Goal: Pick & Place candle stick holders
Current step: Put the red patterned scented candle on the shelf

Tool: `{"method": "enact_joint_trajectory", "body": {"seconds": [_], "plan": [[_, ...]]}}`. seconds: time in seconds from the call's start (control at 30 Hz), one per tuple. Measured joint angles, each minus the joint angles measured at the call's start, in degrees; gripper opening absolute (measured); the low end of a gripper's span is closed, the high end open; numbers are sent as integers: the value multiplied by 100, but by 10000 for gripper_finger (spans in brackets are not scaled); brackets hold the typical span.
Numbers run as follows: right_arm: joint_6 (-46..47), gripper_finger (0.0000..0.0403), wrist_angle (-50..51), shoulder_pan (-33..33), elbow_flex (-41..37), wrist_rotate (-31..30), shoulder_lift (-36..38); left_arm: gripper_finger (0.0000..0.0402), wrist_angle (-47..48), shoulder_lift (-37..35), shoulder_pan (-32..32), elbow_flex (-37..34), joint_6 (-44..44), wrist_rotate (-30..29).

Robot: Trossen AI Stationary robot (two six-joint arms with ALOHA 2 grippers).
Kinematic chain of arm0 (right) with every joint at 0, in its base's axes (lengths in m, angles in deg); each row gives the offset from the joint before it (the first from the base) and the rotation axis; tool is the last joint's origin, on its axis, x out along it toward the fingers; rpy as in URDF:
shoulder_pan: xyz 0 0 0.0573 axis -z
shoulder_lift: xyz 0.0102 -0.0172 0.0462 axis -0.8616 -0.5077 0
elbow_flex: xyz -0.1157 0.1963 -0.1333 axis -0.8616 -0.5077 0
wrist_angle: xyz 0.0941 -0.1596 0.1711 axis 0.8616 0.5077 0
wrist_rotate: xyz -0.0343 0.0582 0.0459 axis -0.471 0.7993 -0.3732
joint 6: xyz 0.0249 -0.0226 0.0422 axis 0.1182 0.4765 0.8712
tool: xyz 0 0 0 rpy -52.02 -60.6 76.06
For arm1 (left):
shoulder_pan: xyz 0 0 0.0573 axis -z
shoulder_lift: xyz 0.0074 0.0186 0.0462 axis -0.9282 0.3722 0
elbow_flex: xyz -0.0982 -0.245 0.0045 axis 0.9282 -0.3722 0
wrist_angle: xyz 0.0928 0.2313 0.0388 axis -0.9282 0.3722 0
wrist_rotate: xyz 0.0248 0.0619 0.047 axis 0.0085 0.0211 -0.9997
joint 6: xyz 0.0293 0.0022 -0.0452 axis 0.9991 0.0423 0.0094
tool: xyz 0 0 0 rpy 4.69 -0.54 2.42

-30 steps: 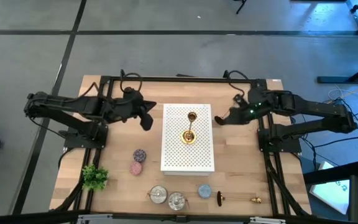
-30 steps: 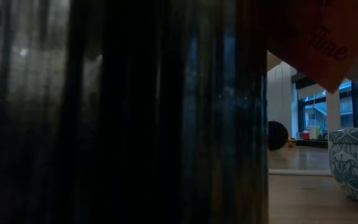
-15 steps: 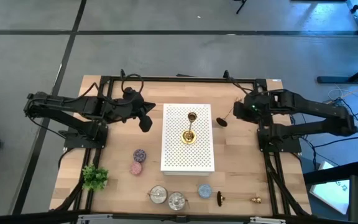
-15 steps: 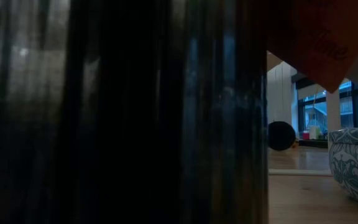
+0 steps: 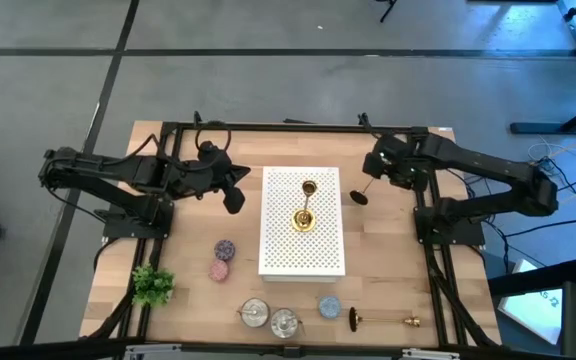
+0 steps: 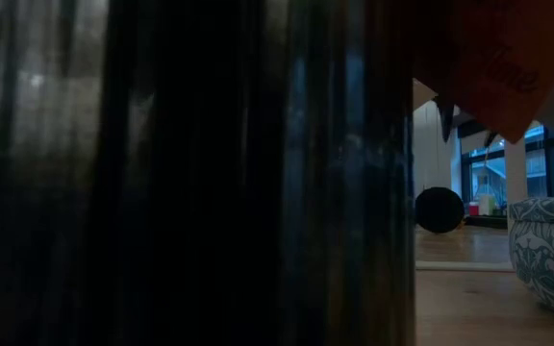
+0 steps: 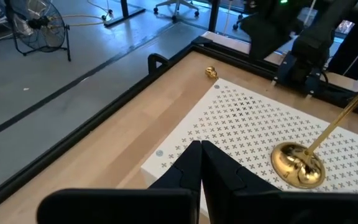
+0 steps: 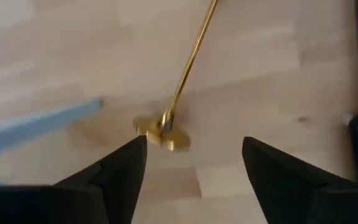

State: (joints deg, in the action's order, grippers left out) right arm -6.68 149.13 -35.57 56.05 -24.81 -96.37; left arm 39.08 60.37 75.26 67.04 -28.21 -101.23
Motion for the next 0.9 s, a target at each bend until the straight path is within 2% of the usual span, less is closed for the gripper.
{"method": "enact_joint_trajectory", "body": {"seconds": [0.23, 0.57, 0.8, 0.9], "plan": [[-870, 226, -267, 883, -2, 567, -726, 5, 61, 1, 122, 1, 0, -2], [-1218, 209, -609, 1016, -2, 616, -1135, 5, 370, 3, 149, 1, -7, -92], [-1572, 209, -540, 790, -4, 730, -1108, 3, 1885, -230, 137, 1, -942, 2], [-1756, 209, -524, 548, -4, 776, -1021, 2, 2462, -432, 138, 1, -1283, 426]]}}
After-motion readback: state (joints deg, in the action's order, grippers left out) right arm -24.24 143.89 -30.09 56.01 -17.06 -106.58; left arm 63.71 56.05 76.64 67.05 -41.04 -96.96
